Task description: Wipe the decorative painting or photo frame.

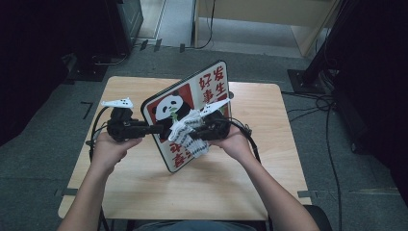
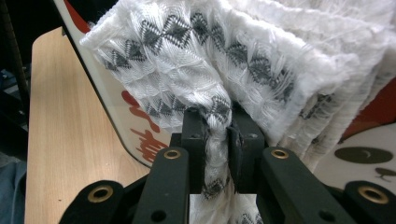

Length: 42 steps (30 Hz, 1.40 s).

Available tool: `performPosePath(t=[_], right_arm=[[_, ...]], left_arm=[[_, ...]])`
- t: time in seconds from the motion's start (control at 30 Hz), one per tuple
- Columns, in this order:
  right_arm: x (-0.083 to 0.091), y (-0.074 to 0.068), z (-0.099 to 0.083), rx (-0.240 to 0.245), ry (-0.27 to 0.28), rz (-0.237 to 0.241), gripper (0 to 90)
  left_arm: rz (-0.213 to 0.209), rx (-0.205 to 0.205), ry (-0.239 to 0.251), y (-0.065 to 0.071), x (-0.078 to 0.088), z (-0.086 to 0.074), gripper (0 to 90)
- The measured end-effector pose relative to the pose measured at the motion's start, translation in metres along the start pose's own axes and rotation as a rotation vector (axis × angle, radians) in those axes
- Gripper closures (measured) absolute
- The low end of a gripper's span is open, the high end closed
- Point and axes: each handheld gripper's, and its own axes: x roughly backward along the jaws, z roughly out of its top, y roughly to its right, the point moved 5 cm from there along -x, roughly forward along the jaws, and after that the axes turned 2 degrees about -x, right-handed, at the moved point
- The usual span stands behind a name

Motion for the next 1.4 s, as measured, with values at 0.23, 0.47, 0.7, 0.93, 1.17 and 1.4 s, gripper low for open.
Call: performPosePath(t=[0.23, 0.47, 0.7, 0.93, 1.17, 1.4], right_arm=[[-0.005, 0.000, -0.010, -0.006, -0.003, -0.002, 79.4], [-0.010, 0.000, -0.019, -0.014, 0.002, -0.005, 79.2], [-0.015, 0.000, -0.029, -0.037, 0.002, 0.009, 79.2], [-0.023, 0.001, -0.041, -0.050, -0.031, 0.012, 79.3], [-0.028, 0.002, -0.048, -0.059, -0.044, 0.017, 79.2], [-0.032, 0.003, -0.055, -0.071, -0.072, 0.023, 79.2]], left_arm=[[0.000, -0.001, -0.001, 0.000, 0.000, 0.000, 74.8], [0.001, -0.002, -0.002, 0.001, 0.000, 0.000, 74.8], [-0.001, -0.003, -0.003, 0.001, 0.000, 0.000, 74.7], [-0.001, -0.002, -0.004, 0.001, 0.000, 0.000, 74.6], [-0.002, -0.002, -0.003, 0.001, 0.000, 0.000, 74.5], [-0.006, 0.004, -0.002, 0.001, -0.001, 0.000, 74.3]])
